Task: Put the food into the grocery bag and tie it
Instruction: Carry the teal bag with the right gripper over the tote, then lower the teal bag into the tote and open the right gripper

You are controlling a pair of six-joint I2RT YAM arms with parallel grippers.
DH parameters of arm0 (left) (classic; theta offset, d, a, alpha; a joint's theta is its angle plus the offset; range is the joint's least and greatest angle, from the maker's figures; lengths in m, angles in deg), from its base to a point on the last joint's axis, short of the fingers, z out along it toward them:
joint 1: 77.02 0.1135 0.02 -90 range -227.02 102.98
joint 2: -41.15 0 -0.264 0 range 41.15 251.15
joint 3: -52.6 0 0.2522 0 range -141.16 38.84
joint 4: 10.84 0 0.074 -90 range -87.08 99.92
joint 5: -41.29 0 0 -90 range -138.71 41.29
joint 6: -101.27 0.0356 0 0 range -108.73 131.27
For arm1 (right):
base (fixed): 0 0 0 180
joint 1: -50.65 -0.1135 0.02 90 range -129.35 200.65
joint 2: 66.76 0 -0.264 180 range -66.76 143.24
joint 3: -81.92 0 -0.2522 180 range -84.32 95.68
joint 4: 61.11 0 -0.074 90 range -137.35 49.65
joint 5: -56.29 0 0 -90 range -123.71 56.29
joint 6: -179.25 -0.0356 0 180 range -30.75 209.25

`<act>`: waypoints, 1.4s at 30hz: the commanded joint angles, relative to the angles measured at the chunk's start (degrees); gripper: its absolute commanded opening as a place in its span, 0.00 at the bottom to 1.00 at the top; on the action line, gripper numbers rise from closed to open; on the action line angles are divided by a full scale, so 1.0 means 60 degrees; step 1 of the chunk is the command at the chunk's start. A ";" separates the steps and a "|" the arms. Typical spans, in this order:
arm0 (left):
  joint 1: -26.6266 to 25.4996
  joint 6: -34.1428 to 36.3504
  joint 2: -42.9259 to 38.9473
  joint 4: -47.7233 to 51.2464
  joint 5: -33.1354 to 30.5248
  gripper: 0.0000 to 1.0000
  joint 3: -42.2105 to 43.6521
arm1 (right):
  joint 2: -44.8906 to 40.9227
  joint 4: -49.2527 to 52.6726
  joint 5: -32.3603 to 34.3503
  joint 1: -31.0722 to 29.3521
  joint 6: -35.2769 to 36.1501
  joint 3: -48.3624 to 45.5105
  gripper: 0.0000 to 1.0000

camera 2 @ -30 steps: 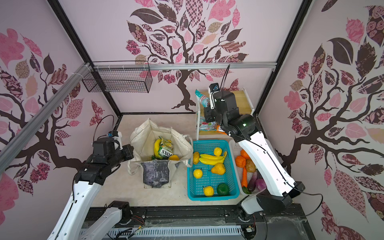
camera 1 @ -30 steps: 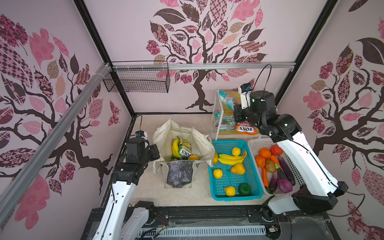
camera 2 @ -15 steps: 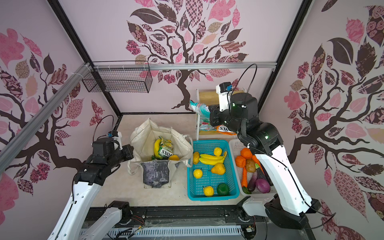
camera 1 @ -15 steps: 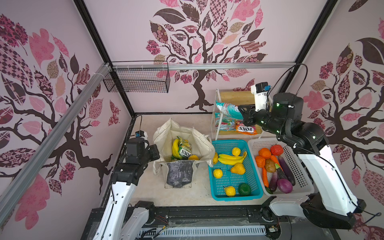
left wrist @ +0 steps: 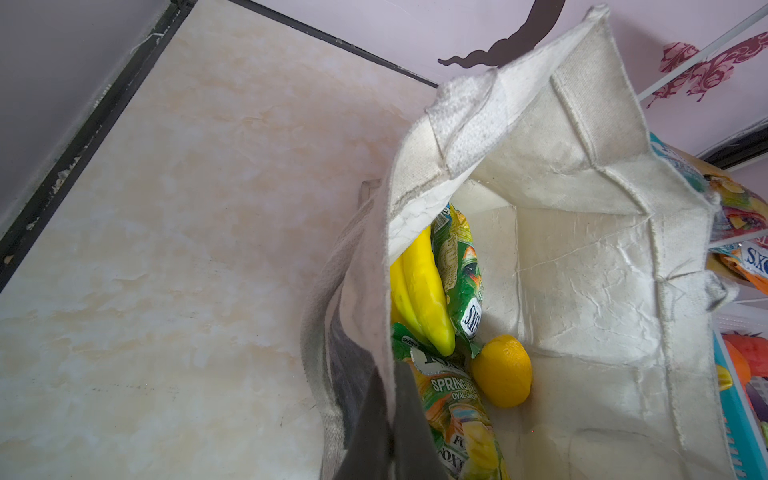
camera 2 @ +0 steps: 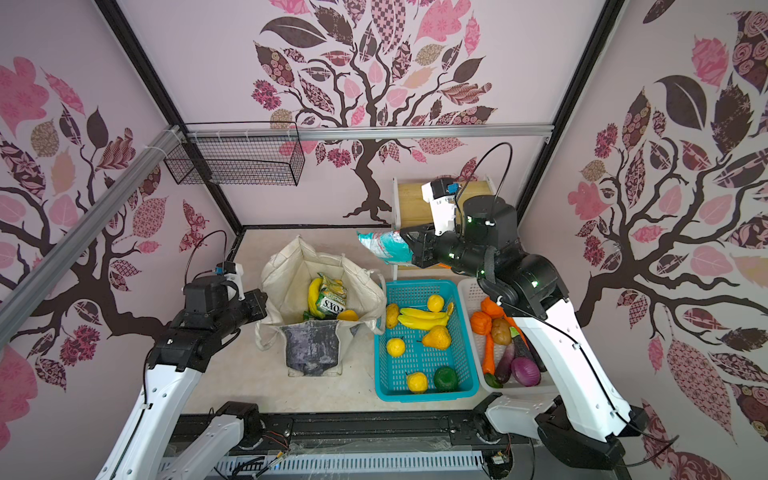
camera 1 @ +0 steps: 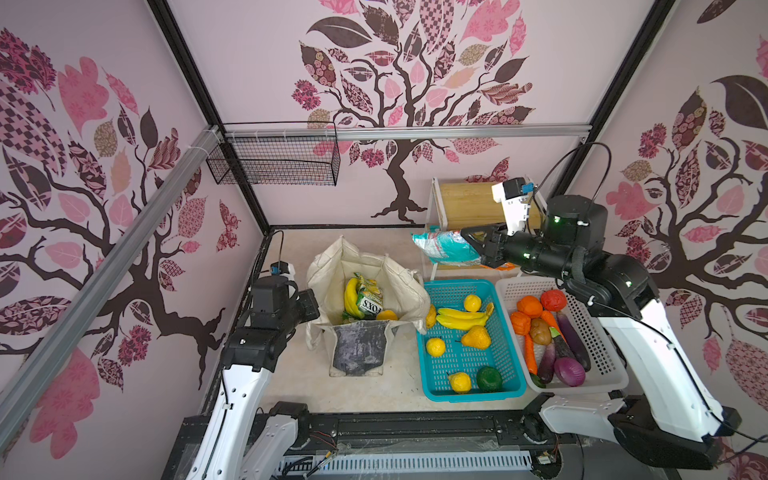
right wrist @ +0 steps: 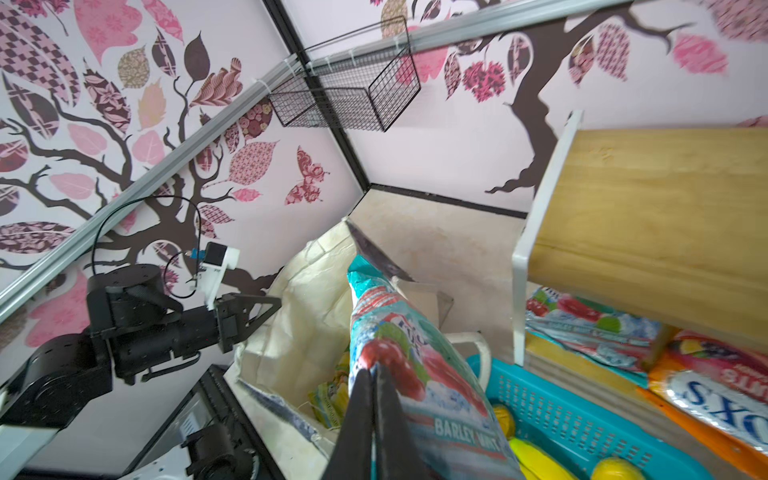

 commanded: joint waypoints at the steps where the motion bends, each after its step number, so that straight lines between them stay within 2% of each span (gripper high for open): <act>1: 0.0052 0.0092 -0.0122 -0.0117 -0.0006 0.00 0.0177 | -0.0209 -0.1154 -0.0818 -0.0060 -0.0622 -0.0494 0.00; 6: 0.0054 0.0096 -0.0094 -0.0118 0.0033 0.00 0.0183 | -0.0217 -0.1631 -0.1041 -0.0209 -0.0939 -0.1098 0.00; 10: 0.0045 0.0097 -0.0101 -0.0117 0.0011 0.00 0.0185 | 0.0017 -0.1819 -0.0637 -0.0675 -0.0955 -0.1309 0.00; 13: 0.0056 0.0097 -0.0115 -0.0117 -0.0012 0.00 0.0174 | 0.0232 -0.2138 -0.0738 -0.0846 -0.1093 -0.1524 0.00; 27: 0.0053 0.0090 -0.0140 -0.0117 0.0010 0.00 0.0182 | 0.2075 -0.2955 -0.0344 -0.1571 -0.1167 -0.1759 0.00; 29: 0.0055 0.0090 -0.0129 -0.0117 0.0008 0.00 0.0181 | 0.2411 -0.3046 -0.0055 -0.1584 -0.1178 -0.1748 0.00; 32: 0.0055 0.0090 -0.0144 -0.0124 0.0079 0.00 0.0186 | 0.2891 -0.3135 0.1226 -0.1743 -0.0889 -0.1580 0.00; 35: 0.0052 0.0090 -0.0100 -0.0137 0.0154 0.00 0.0184 | 0.3449 -0.3094 0.1557 -0.1861 -0.0875 -0.1232 0.00; 37: 0.0047 0.0093 -0.0100 -0.0131 0.0180 0.00 0.0184 | 0.3755 -0.3026 0.2131 -0.2286 -0.0645 -0.1033 0.00; 42: 0.0048 0.0090 -0.0122 -0.0149 0.0191 0.00 0.0182 | 0.4547 -0.2701 0.4713 -0.3513 -0.0329 -0.0869 0.00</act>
